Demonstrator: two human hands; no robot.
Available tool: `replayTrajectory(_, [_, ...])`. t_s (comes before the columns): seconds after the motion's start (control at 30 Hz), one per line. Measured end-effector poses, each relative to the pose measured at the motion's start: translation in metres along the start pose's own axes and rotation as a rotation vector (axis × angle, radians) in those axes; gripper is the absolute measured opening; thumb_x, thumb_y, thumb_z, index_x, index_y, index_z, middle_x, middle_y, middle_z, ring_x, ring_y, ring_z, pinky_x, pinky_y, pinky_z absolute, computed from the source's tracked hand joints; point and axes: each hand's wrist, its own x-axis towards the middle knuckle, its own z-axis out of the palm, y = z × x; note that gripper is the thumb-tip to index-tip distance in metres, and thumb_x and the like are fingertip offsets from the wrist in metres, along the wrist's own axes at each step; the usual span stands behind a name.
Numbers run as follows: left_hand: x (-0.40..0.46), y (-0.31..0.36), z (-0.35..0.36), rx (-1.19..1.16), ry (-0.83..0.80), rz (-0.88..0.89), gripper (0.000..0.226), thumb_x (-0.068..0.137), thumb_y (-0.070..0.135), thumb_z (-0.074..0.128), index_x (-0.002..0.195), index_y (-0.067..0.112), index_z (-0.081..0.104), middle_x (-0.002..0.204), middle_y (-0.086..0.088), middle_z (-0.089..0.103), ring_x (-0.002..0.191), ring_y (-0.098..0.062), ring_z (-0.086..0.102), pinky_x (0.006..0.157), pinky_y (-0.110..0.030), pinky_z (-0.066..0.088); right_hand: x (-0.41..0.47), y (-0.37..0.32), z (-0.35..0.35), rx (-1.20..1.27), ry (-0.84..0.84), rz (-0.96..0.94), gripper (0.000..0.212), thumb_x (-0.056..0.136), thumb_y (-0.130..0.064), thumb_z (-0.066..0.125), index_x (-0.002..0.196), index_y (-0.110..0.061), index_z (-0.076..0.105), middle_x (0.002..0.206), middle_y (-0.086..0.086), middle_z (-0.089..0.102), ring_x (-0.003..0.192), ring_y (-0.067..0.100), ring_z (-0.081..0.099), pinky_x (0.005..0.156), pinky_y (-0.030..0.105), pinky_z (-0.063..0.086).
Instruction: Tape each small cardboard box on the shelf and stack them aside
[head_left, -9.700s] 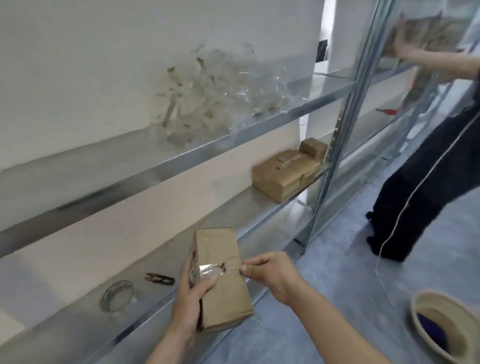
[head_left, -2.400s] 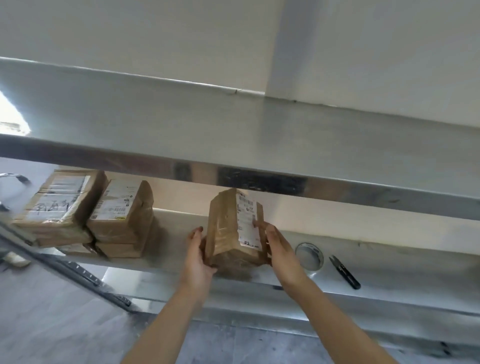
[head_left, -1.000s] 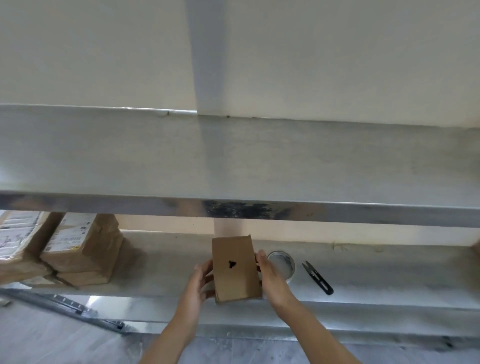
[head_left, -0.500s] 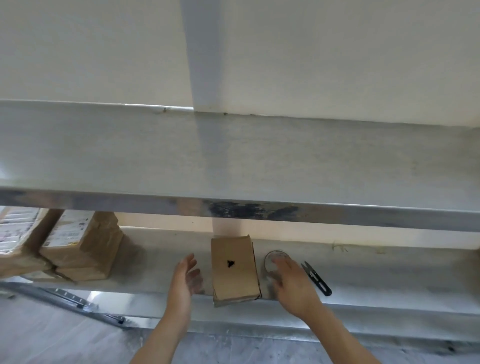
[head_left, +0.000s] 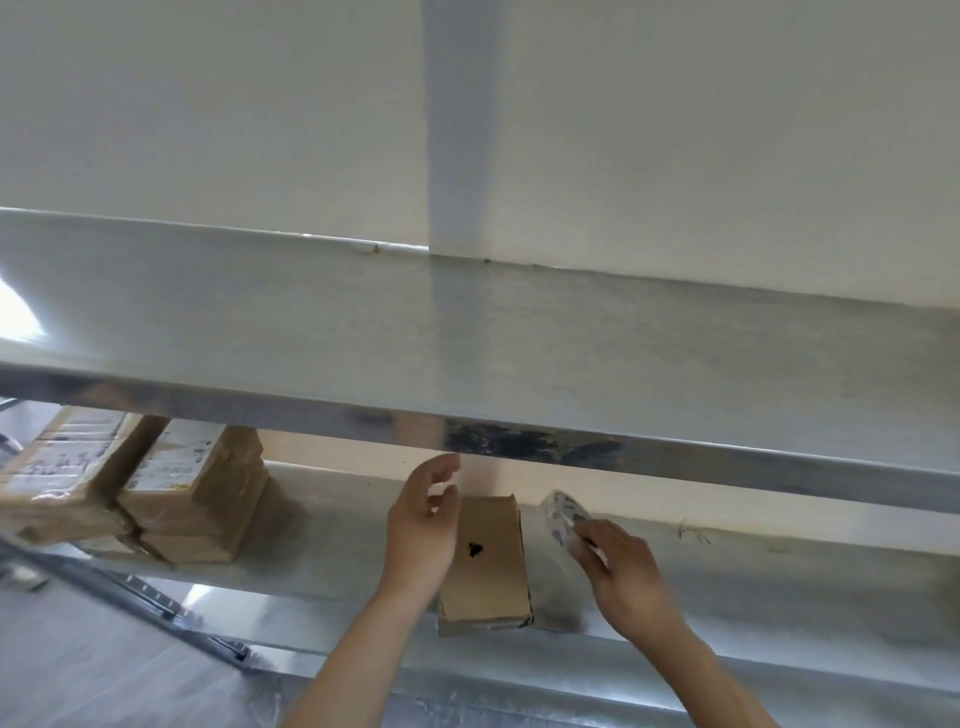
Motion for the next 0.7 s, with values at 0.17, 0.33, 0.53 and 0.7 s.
replayTrajectory(0.17, [-0.006, 0.011, 0.007, 0.145, -0.399, 0.002, 0.047, 0.093, 0.029, 0.068, 0.135, 0.043, 0.053, 0.126, 0.027, 0.059, 0.111, 0.013, 0.057, 0.095, -0.016, 0.049, 0.01, -0.035, -0.022, 0.204, -0.089, -0.095, 0.017, 0.1, -0.037, 0.055, 0.093, -0.024, 0.064, 0.085, -0.015, 0.061, 0.083, 0.005, 0.055, 0.07, 0.013, 0.036])
replayTrajectory(0.33, [-0.008, 0.021, 0.001, 0.121, -0.365, 0.066, 0.032, 0.089, 0.028, 0.076, 0.109, 0.05, 0.063, 0.111, 0.017, 0.068, 0.096, 0.008, 0.064, 0.084, -0.013, 0.052, 0.015, -0.05, -0.025, 0.245, -0.09, -0.193, 0.044, 0.097, -0.058, 0.044, 0.094, -0.021, 0.065, 0.085, -0.01, 0.062, 0.08, 0.009, 0.056, 0.072, 0.023, 0.041])
replayTrajectory(0.53, [-0.012, 0.023, -0.007, 0.098, -0.191, 0.137, 0.019, 0.086, 0.017, 0.079, 0.086, 0.036, 0.074, 0.088, 0.016, 0.074, 0.083, 0.003, 0.067, 0.074, -0.009, 0.048, 0.017, -0.05, -0.022, 0.194, -0.116, -0.239, 0.026, 0.099, -0.049, 0.047, 0.098, -0.027, 0.061, 0.085, -0.02, 0.055, 0.08, 0.002, 0.051, 0.07, 0.01, 0.032])
replayTrajectory(0.7, [-0.016, 0.019, -0.01, 0.066, -0.24, 0.097, 0.023, 0.085, 0.018, 0.079, 0.101, 0.033, 0.071, 0.102, 0.016, 0.072, 0.094, 0.002, 0.067, 0.079, -0.01, 0.05, 0.015, -0.052, -0.019, 0.188, -0.165, -0.24, 0.016, 0.1, -0.044, 0.05, 0.103, -0.033, 0.061, 0.088, -0.028, 0.054, 0.087, 0.0, 0.052, 0.072, 0.011, 0.031])
